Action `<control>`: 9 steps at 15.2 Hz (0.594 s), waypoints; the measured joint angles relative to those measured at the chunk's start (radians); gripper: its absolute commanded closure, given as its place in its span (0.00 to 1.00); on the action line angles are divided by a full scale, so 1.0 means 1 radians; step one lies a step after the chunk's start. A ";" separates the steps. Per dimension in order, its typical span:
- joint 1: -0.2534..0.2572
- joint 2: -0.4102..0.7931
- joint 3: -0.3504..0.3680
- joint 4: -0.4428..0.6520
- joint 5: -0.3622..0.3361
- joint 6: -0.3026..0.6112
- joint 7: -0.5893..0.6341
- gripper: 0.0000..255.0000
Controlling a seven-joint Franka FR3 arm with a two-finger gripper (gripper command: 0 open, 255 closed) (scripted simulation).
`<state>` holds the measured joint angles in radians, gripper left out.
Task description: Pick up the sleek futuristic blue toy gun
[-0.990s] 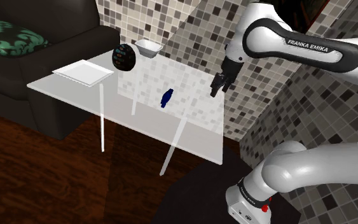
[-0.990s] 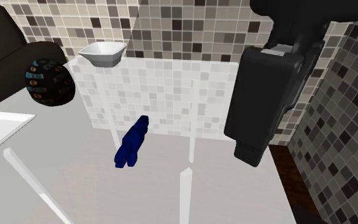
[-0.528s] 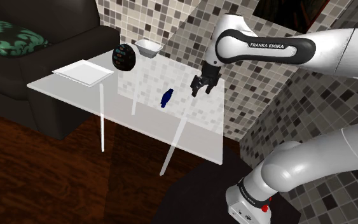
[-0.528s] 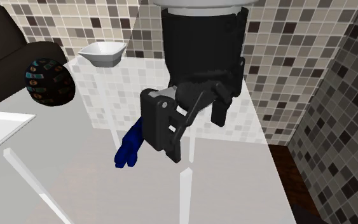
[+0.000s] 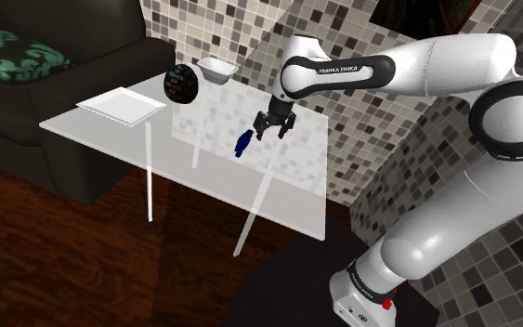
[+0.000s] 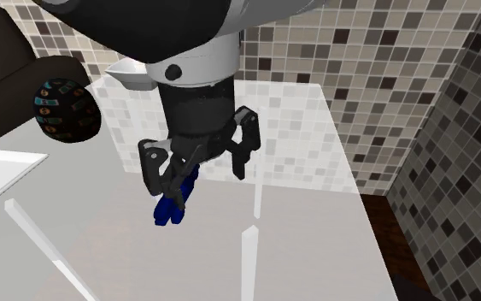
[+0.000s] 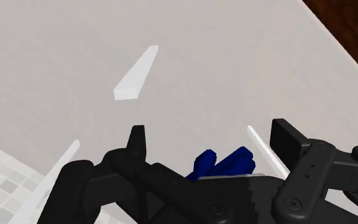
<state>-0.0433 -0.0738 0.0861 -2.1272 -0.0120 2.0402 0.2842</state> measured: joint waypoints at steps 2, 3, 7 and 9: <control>-0.003 0.077 -0.001 0.054 -0.004 0.024 0.034 0.00; -0.004 0.124 -0.002 0.092 -0.007 0.034 0.052 0.00; -0.003 0.275 -0.009 0.214 -0.014 0.065 0.122 0.00; -0.003 0.349 -0.016 0.278 -0.015 0.075 0.150 0.00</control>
<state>-0.0467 0.2752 0.0703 -1.8492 -0.0272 2.1154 0.4343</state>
